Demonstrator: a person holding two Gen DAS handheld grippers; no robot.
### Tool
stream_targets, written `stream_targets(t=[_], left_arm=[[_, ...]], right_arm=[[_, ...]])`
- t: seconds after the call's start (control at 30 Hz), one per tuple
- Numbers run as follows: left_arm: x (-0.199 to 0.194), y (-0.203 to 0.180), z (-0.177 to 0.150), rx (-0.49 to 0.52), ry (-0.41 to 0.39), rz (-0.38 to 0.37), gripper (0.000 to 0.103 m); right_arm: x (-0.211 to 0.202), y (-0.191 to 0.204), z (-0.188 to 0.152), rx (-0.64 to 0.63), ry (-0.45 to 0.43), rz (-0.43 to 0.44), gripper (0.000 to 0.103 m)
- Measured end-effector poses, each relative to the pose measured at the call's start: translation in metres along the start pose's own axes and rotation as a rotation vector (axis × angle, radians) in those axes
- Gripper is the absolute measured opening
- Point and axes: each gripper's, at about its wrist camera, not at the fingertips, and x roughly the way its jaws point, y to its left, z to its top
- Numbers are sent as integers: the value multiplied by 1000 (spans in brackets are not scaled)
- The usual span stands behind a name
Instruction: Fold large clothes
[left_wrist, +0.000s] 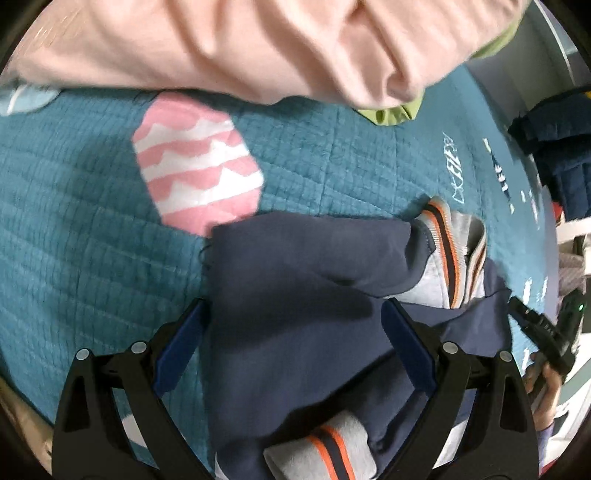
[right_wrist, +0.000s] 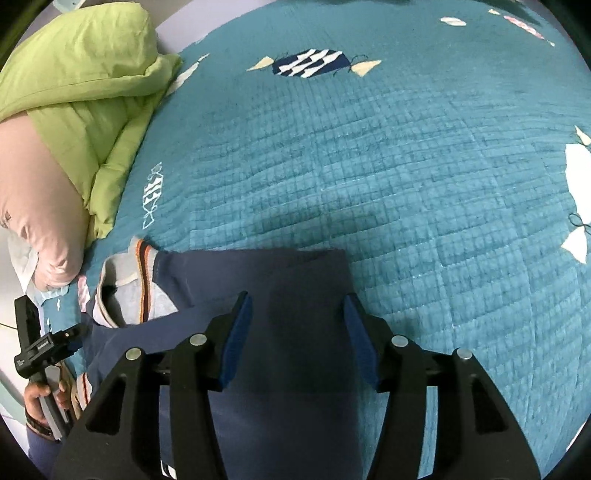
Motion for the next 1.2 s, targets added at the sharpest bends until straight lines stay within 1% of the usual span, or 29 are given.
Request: stream_targets(t=[0.07,0.13,0.17,0.23,0.27,0.33,0.37,0.43,0.47,0.5,0.53,0.57,0.6,0.63,0.67,0.7,0.77,0.83,0.9,1.03,1.1,1.2], left_arm=[[3,-3,0,30,21,17,93],[5,-6,1,42,28,36,91],[4,-5,2,33,24,33,88],[1,-1,3,7,18,28,83],[1,2,3,2,19,25,81],[3,1,2,21,26,35,80],[1,2,2,31,23,46,78],[0,2,1,37,13,64,76],[-1,1,0,41,4,68,71],[-2,0,0,47,-6,70,69],[-4,-2,-1,59,-13,69,63],[-3,-6,0,68,-16,74,56],[-4,-6,-1,77,-15,86,51],[-3,-6,-1,84,-13,97,43],[-2,-7,0,87,-9,99,32],[-3,-5,-1,83,-2,89,24],[-9,-1,-3,73,-1,70,12],[-18,-3,-8,84,-17,64,9],[-29,-9,-12,104,-44,62,8],[-62,-19,-28,124,-97,-7,7],[-84,-24,-42,135,-125,-56,6],[-112,-34,-70,177,-160,-86,6]], right_arm=[[6,-3,2,13,21,6,50],[6,-6,4,30,19,1,48],[2,-6,4,43,2,-8,47],[-9,-3,5,33,-61,-68,49],[-11,-3,7,21,-71,-83,50],[-2,-7,8,28,-19,-70,51],[7,-10,8,37,14,-79,51],[13,-12,7,28,20,-74,53],[14,-10,7,16,10,-70,53],[14,-8,7,5,8,-64,51],[13,-4,6,-18,5,-62,42],[12,0,6,-42,2,-42,20],[10,3,5,-52,1,-1,12],[8,6,4,-71,-9,-2,7],[5,12,2,-104,-22,-12,6],[2,15,0,-121,-30,-7,6],[-8,19,-4,-138,-55,6,5],[-20,22,-8,-145,-87,20,5],[-38,24,-14,-141,-118,56,5],[-78,30,-31,-164,-169,115,4],[-97,35,-43,-180,-188,130,4],[-128,39,-69,-202,-208,154,4]])
